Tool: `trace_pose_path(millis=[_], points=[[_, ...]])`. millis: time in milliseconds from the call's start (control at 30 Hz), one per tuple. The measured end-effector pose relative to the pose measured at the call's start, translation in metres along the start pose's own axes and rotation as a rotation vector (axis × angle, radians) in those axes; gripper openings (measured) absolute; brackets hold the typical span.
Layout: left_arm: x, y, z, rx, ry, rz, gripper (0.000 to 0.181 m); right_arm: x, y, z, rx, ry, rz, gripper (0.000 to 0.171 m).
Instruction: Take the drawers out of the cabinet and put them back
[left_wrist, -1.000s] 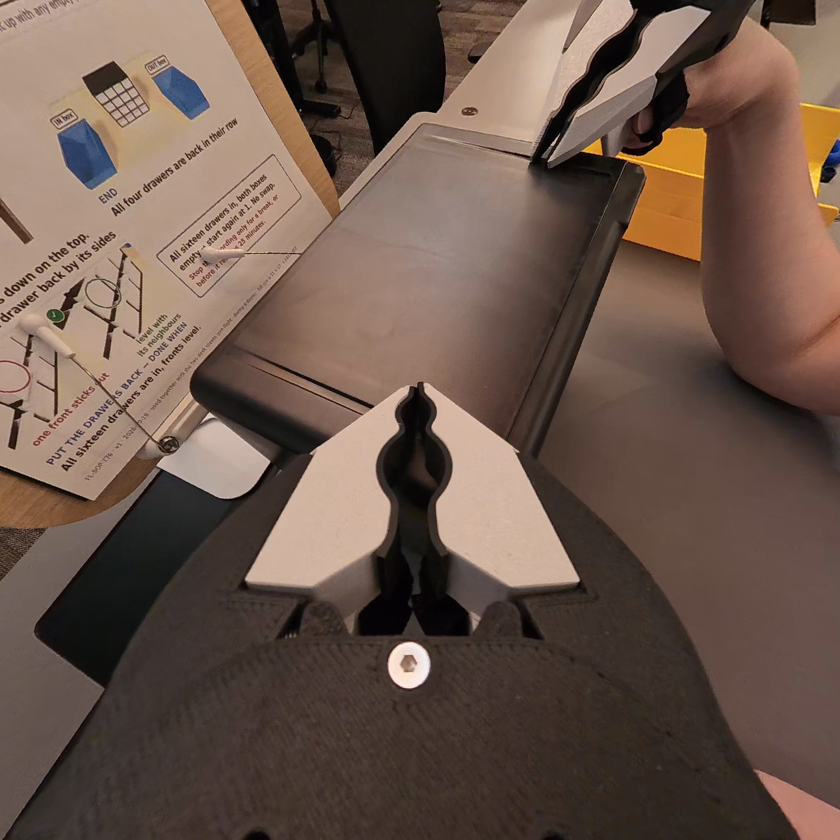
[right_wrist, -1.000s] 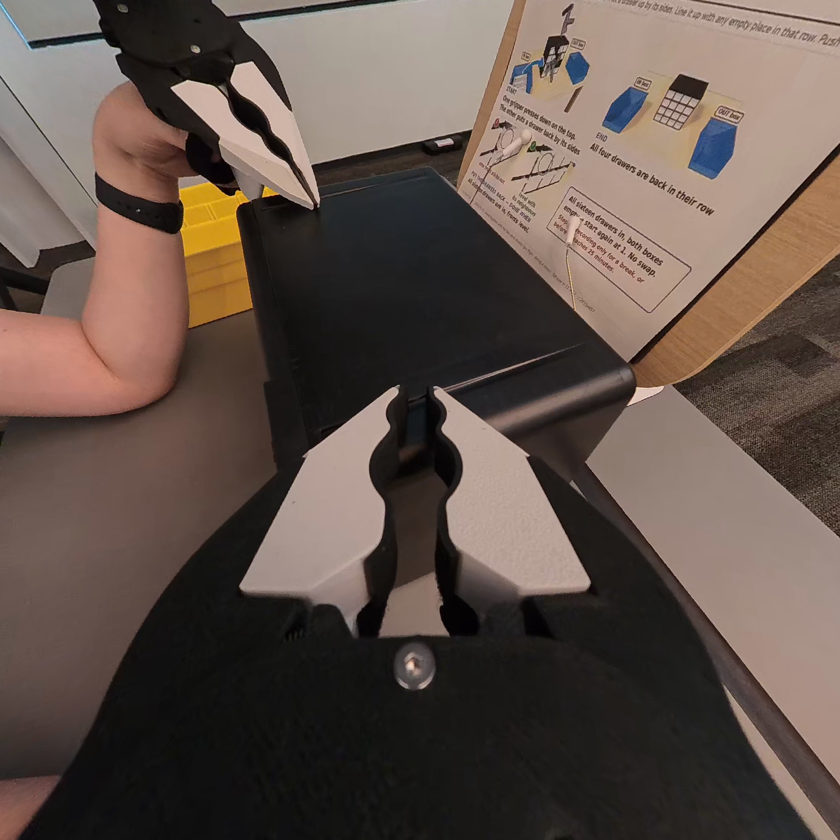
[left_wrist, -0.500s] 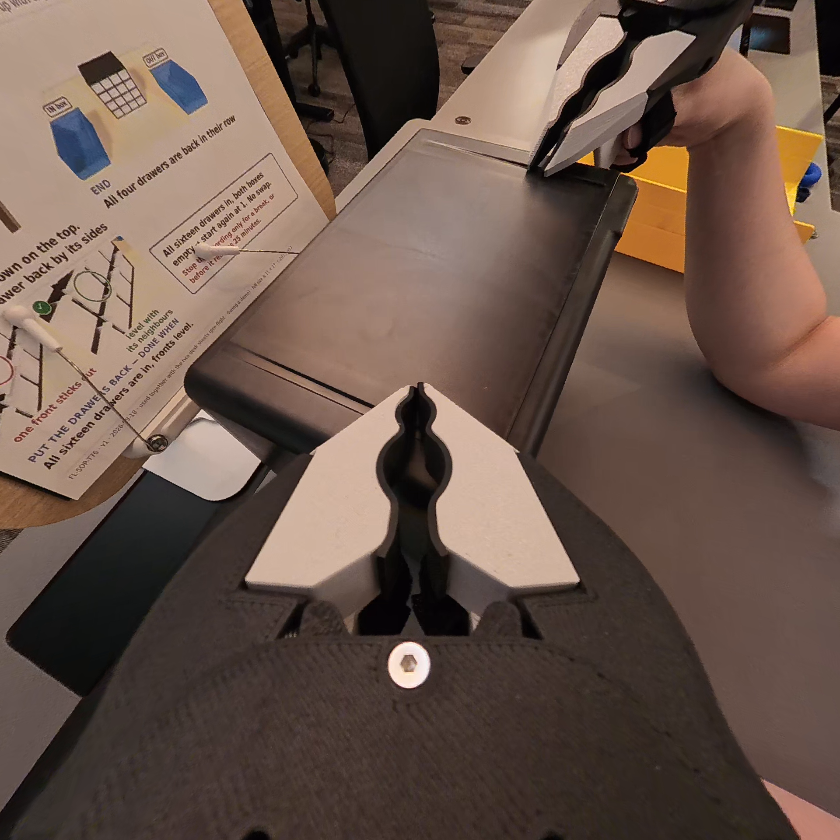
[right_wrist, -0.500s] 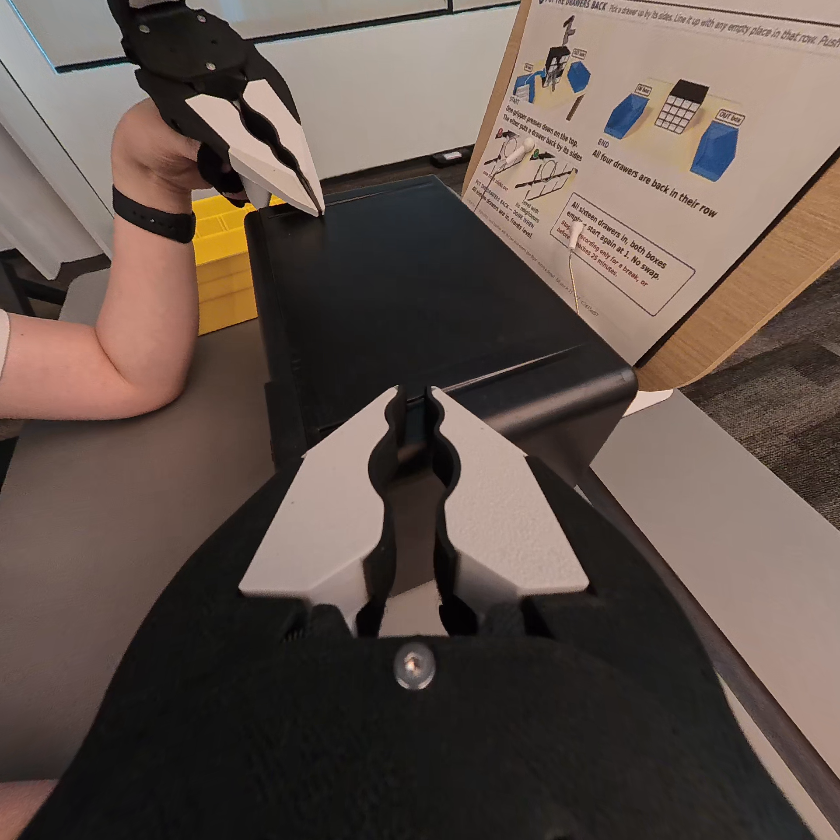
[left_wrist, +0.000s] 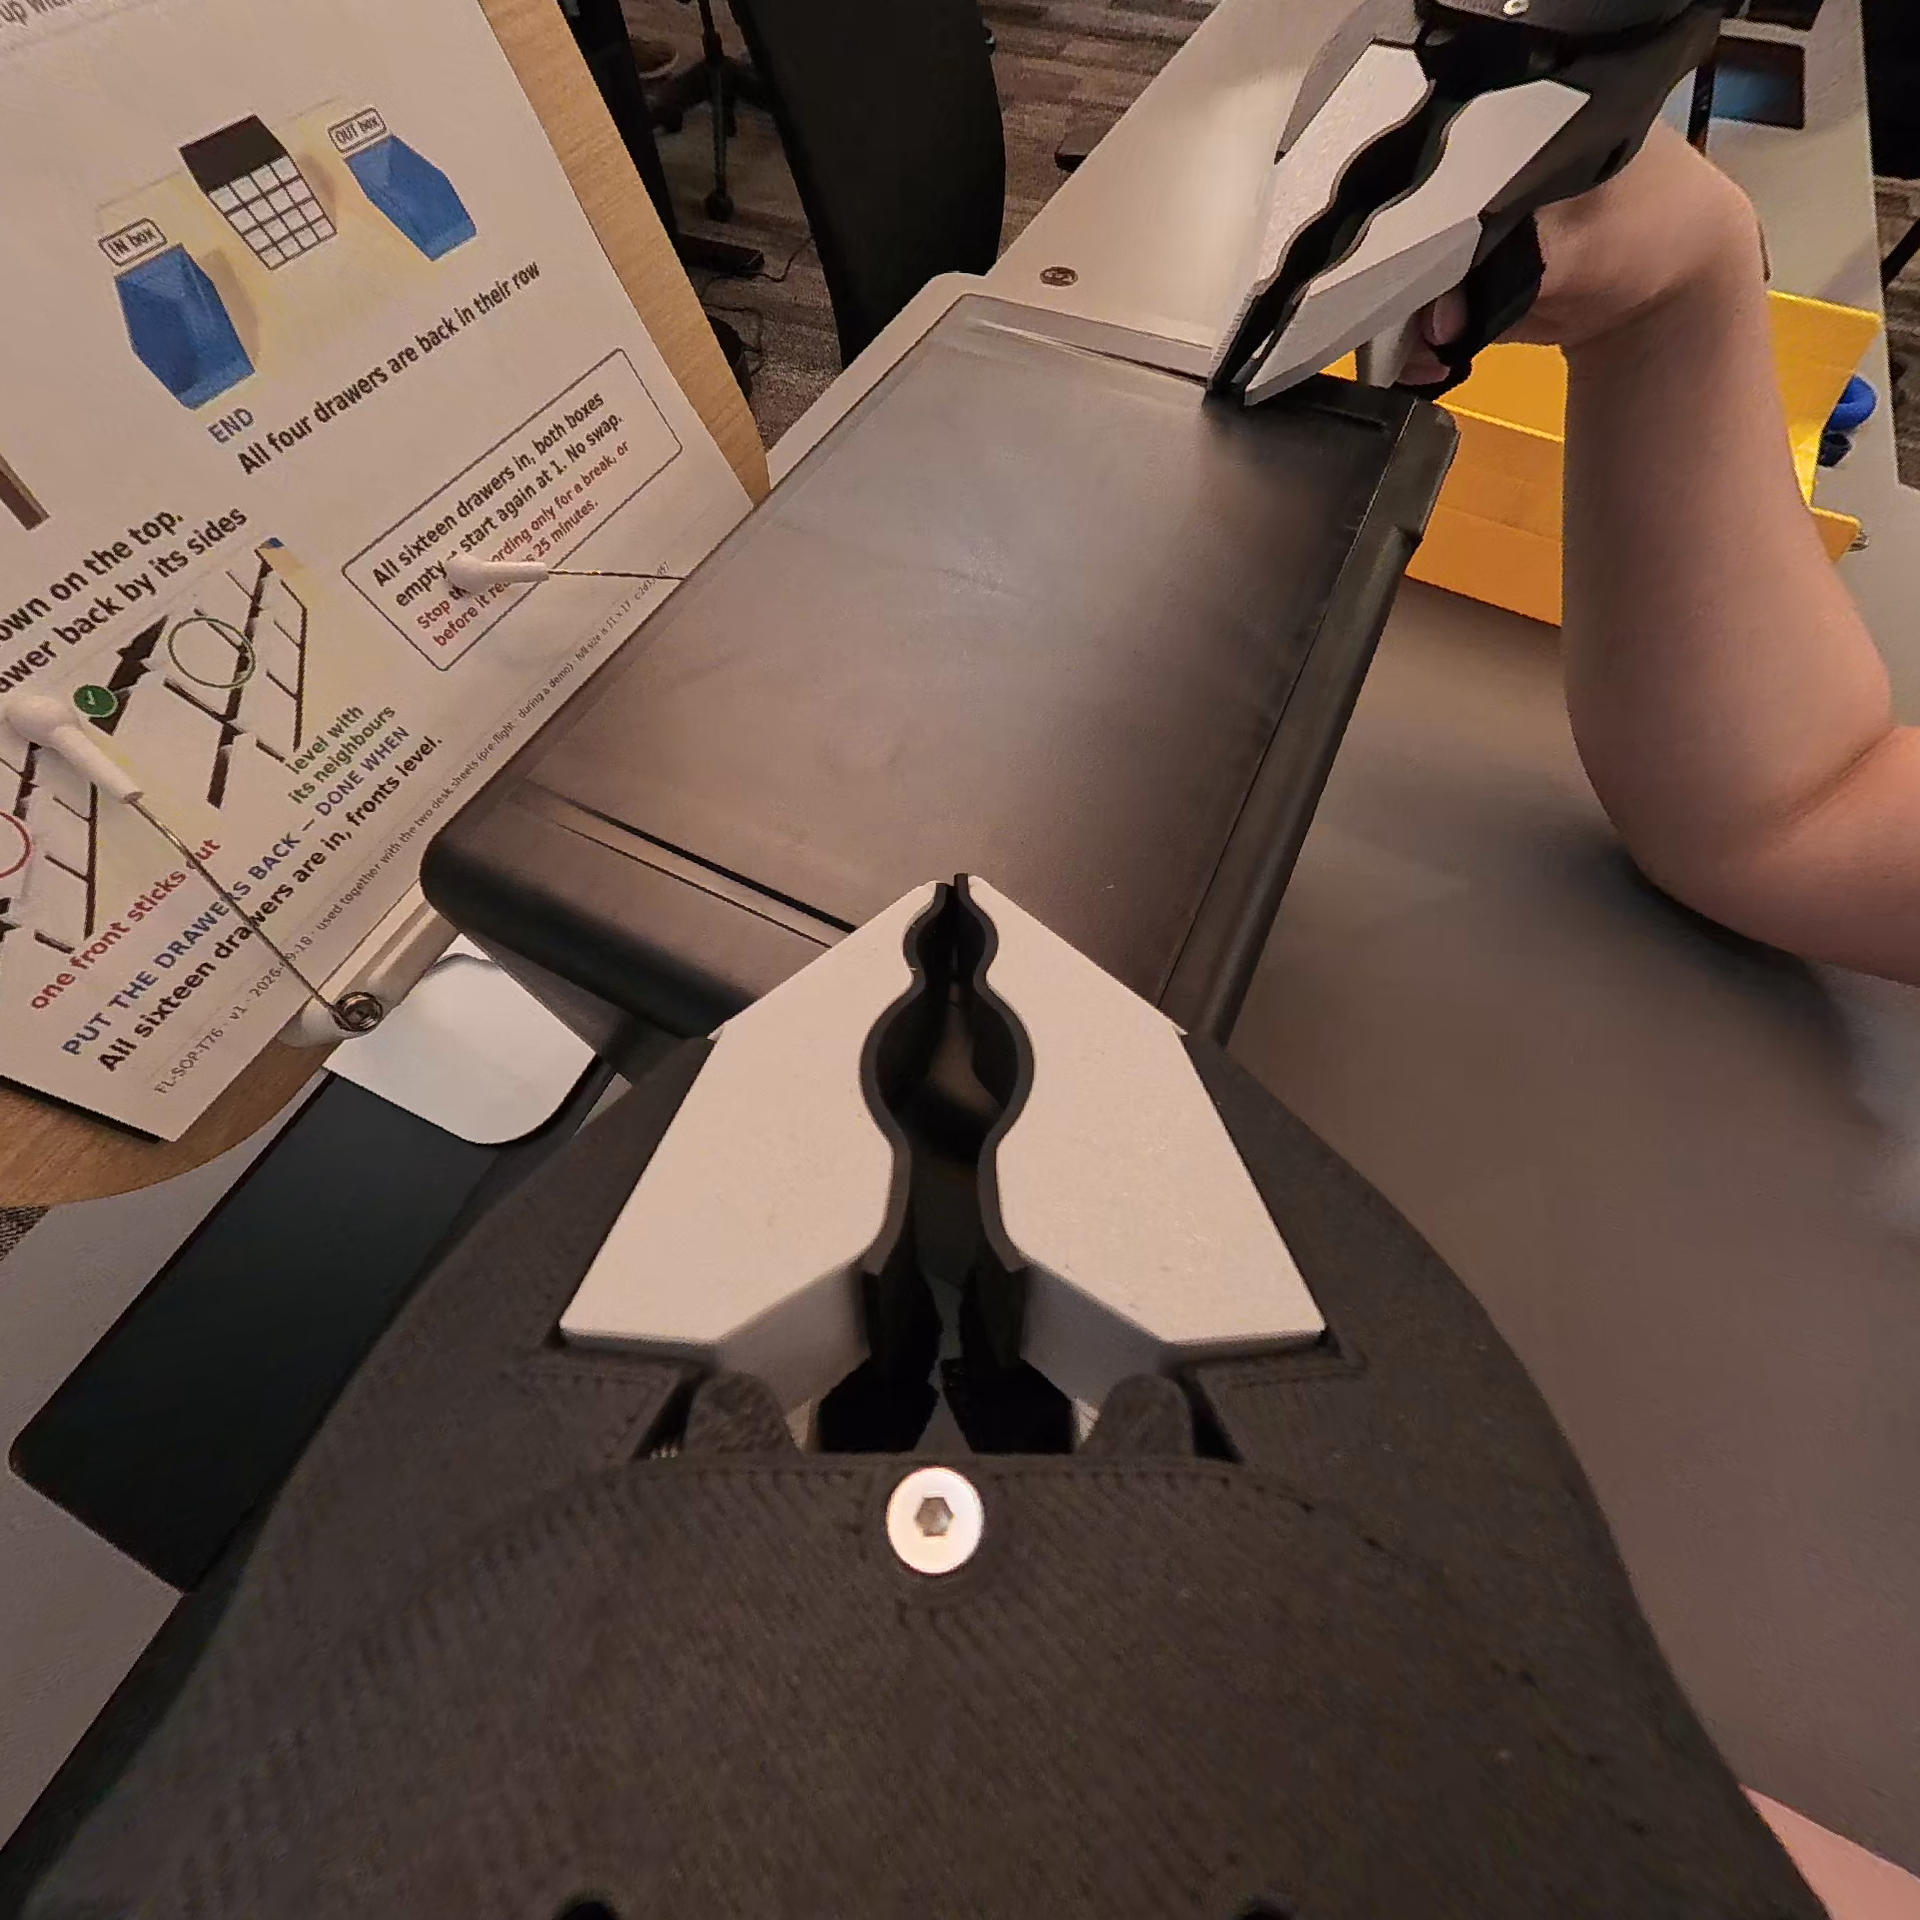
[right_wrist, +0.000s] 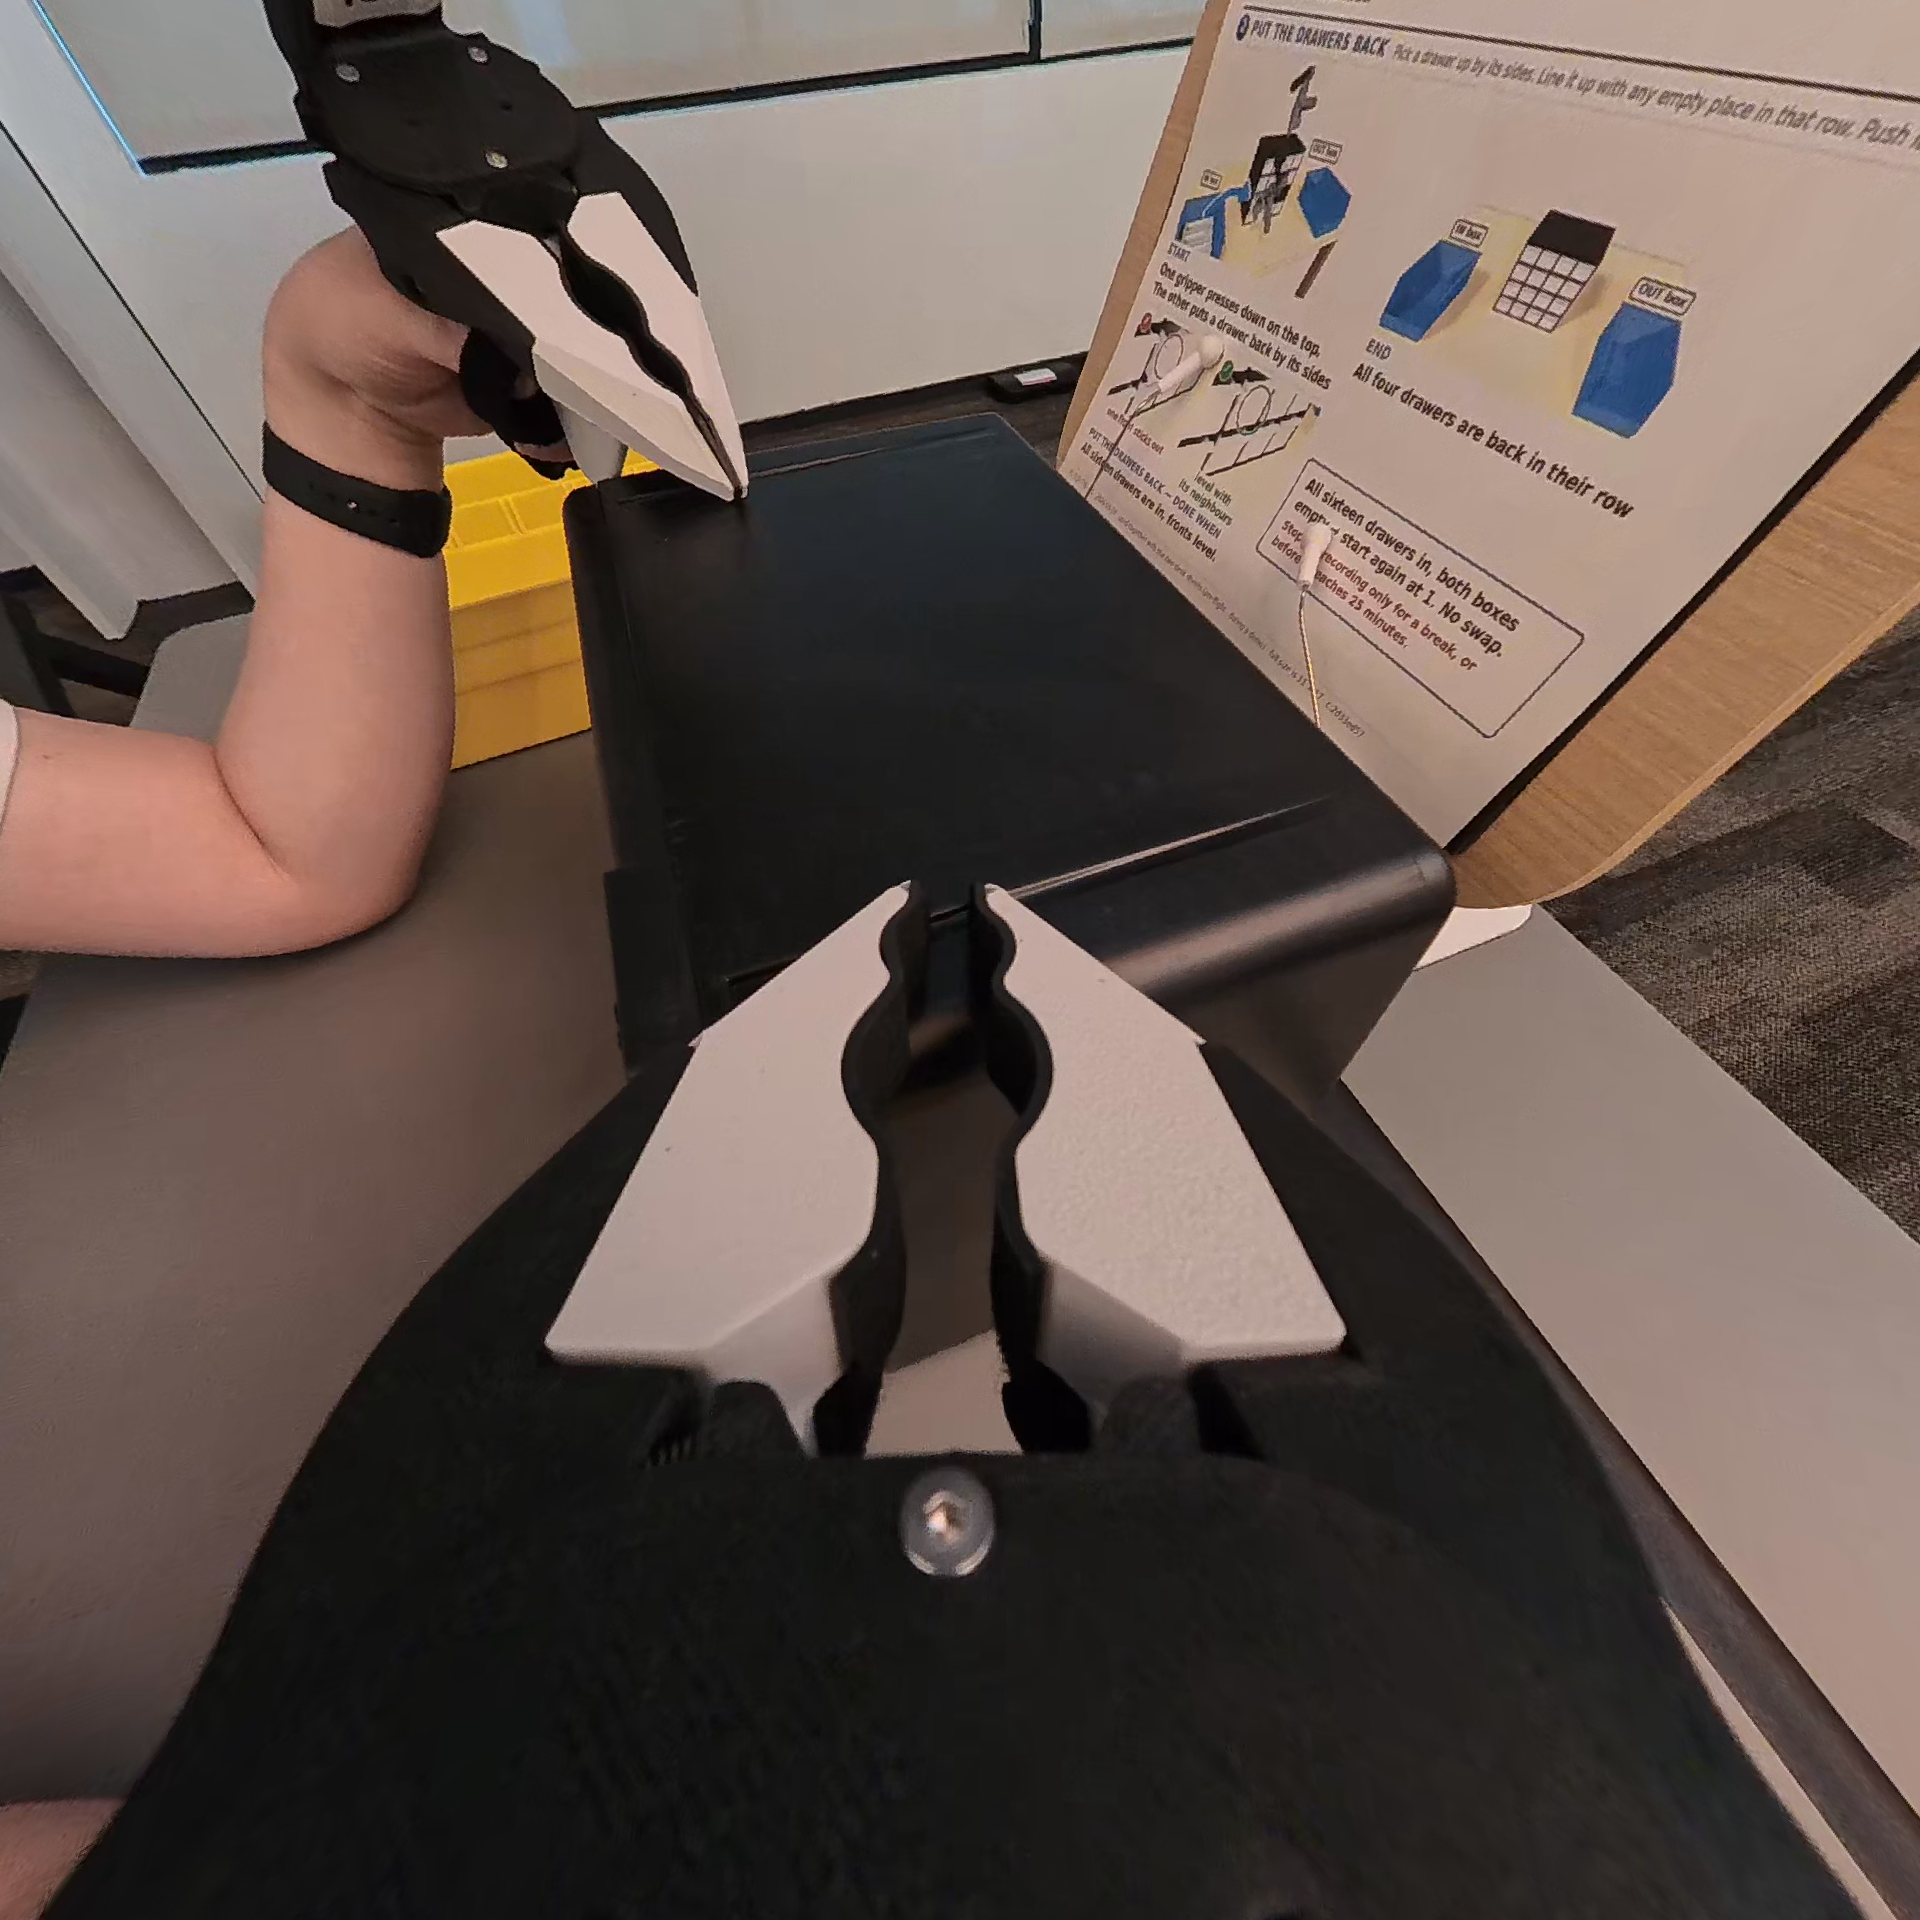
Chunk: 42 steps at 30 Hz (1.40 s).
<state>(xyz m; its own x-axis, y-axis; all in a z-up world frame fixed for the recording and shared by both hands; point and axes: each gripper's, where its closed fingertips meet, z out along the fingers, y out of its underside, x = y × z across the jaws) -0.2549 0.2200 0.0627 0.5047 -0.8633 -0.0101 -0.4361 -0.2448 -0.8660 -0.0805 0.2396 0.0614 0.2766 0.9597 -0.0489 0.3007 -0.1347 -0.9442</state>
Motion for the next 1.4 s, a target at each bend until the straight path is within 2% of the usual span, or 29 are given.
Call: trace_pose_path(millis=[467,633,767,1400], points=[[-0.0001,-0.0002,0.0001,0.002,0.003,-0.005,0.000,0.0001,-0.0001,-0.0003,0.009,-0.009,-0.006,0.007],[-0.0001,-0.0002,0.0000,0.004,0.008,-0.011,0.000,-0.0001,-0.0004,-0.0006,-0.010,0.019,-0.071,0.007],[-0.0002,-0.0001,0.0000,0.002,0.005,-0.007,0.000,0.0031,-0.0018,-0.0014,-0.022,0.069,-0.132,0.017],[-0.0002,0.0000,0.0001,-0.006,-0.009,-0.002,0.000,-0.0002,-0.0003,0.0004,0.017,-0.010,-0.032,0.011]])
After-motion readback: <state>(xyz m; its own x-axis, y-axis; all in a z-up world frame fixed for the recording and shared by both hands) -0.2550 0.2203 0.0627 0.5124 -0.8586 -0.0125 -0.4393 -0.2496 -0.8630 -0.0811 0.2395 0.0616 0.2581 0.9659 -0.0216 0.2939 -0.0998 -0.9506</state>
